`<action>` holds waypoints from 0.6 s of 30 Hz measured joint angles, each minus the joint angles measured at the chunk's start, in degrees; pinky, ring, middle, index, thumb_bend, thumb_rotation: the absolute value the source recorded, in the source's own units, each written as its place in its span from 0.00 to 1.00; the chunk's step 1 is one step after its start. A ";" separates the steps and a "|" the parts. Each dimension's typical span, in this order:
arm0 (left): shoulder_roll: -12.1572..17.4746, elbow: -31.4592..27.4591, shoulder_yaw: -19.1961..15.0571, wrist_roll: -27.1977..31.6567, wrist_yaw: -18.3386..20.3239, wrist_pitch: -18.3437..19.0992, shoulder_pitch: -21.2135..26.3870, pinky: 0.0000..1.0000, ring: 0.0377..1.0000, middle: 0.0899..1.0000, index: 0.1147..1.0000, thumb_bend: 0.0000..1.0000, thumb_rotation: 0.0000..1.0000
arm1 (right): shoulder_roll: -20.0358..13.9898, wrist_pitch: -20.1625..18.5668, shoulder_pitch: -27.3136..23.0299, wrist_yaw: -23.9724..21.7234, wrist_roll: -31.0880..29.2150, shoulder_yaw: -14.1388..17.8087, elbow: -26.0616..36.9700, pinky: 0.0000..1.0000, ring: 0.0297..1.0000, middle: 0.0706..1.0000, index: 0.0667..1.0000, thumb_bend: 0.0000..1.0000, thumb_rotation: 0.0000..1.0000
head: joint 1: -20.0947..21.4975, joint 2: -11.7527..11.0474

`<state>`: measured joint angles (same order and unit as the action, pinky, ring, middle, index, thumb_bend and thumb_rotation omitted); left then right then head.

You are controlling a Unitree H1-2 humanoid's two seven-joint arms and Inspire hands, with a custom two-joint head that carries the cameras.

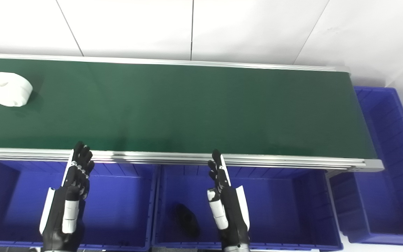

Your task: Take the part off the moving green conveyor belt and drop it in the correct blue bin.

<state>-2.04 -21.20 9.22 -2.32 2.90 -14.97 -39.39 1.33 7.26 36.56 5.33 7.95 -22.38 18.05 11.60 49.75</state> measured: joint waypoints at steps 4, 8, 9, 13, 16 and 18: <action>0.01 0.01 0.08 -0.08 -0.02 -0.01 0.00 1.00 1.00 1.00 1.00 0.70 0.95 | 0.00 0.00 0.00 -0.08 -0.09 0.00 -0.01 0.97 0.98 1.00 1.00 0.80 0.99 | 0.09 -0.09; 0.06 0.09 0.11 -0.08 -0.02 -0.02 0.00 1.00 1.00 1.00 1.00 0.71 0.96 | 0.00 0.00 0.00 -0.36 -0.33 -0.01 -0.06 0.98 0.98 1.00 1.00 0.80 0.99 | 0.18 -0.09; 0.05 0.09 0.11 -0.11 -0.02 -0.02 0.00 1.00 1.00 1.00 1.00 0.71 0.96 | -0.01 0.00 0.00 -0.60 -0.45 -0.01 -0.07 0.98 0.98 1.00 1.00 0.81 0.99 | 0.18 -0.09; 0.03 0.09 0.16 -0.33 -0.02 -0.01 0.00 1.00 1.00 1.00 1.00 0.72 0.95 | -0.01 0.00 0.01 -0.85 -0.58 -0.01 -0.10 0.98 0.98 1.00 1.00 0.80 0.99 | 0.26 -0.09; 0.04 0.09 0.28 -0.33 -0.02 -0.01 0.00 1.00 1.00 1.00 1.00 0.71 0.95 | -0.01 0.00 0.01 -0.90 -0.56 -0.01 -0.10 0.98 0.98 1.00 1.00 0.80 1.00 | 0.18 -0.09; 0.05 0.09 0.39 -0.32 -0.02 -0.01 0.00 1.00 1.00 1.00 1.00 0.71 0.95 | -0.01 0.00 0.02 -0.90 -0.56 -0.01 -0.10 0.98 0.98 1.00 1.00 0.80 1.00 | 0.26 -0.09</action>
<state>-1.99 -21.11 9.61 -2.64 2.88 -14.98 -39.39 1.32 7.26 36.58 4.42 7.39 -22.38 17.95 11.87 49.66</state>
